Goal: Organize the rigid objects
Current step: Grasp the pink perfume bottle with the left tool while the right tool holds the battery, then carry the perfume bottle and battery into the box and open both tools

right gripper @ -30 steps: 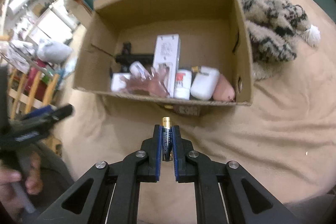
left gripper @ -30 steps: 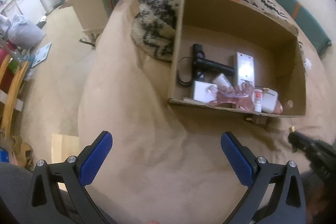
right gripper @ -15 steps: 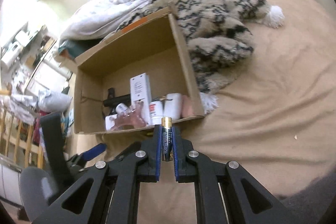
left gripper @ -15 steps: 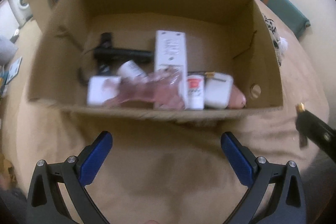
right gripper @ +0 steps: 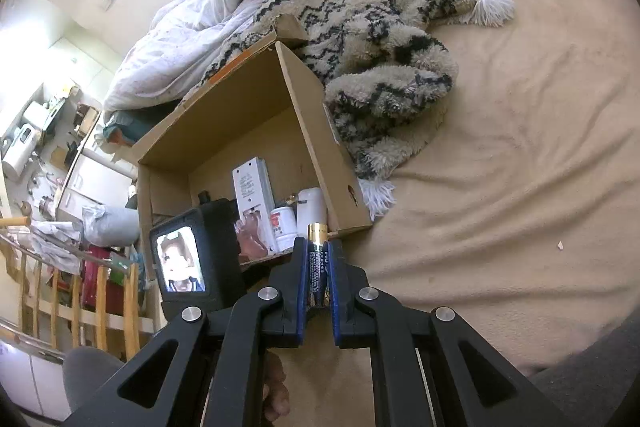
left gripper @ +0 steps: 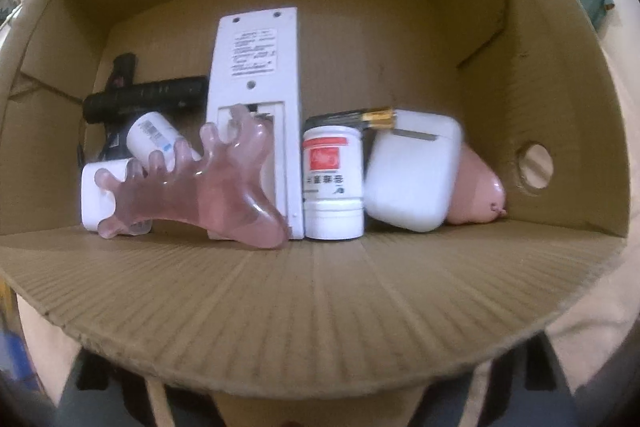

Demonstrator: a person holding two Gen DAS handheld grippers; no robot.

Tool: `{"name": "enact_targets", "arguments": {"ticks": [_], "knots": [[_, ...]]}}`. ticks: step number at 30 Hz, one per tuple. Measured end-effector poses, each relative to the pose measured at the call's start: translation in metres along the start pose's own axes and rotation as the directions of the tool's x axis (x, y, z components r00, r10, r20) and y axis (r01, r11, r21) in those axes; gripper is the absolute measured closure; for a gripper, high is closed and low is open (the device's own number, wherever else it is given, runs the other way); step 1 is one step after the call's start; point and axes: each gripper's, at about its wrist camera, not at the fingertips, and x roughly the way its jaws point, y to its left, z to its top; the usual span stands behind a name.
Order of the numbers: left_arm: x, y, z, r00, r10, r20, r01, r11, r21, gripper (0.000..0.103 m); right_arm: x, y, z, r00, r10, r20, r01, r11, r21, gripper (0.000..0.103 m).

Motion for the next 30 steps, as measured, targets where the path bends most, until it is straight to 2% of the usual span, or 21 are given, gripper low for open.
{"name": "enact_targets", "arguments": {"ticks": [3,6,15,18,23,30], "knots": [[-0.002,0.002,0.001,1.000,-0.002,0.009,0.002,1.000,0.003,0.044,0.002,-0.001,0.000,1.000,-0.001,-0.004,0.001,1.000,0.002,0.092],[-0.009,0.011,-0.001,0.999,0.027,0.021,-0.028,1.000,0.012,0.044,0.003,0.001,0.000,1.000,-0.007,-0.005,0.007,1.000,-0.005,0.092],[-0.051,0.071,-0.009,0.996,0.061,0.066,-0.062,0.998,0.005,0.044,0.006,0.014,-0.004,0.999,-0.050,-0.001,0.050,0.996,-0.068,0.092],[-0.070,0.089,-0.011,0.993,0.076,0.088,-0.076,0.997,-0.005,0.044,0.006,0.022,-0.005,0.999,-0.040,0.002,0.040,0.995,-0.088,0.092],[-0.102,0.110,-0.008,0.990,0.046,0.136,-0.039,0.998,-0.053,0.044,0.004,0.040,-0.005,0.999,-0.026,0.038,0.032,0.988,-0.154,0.092],[-0.150,0.130,-0.015,0.972,0.031,0.233,-0.025,0.999,-0.028,0.044,0.009,0.061,0.000,0.996,-0.064,0.067,0.079,0.959,-0.273,0.092]]}}
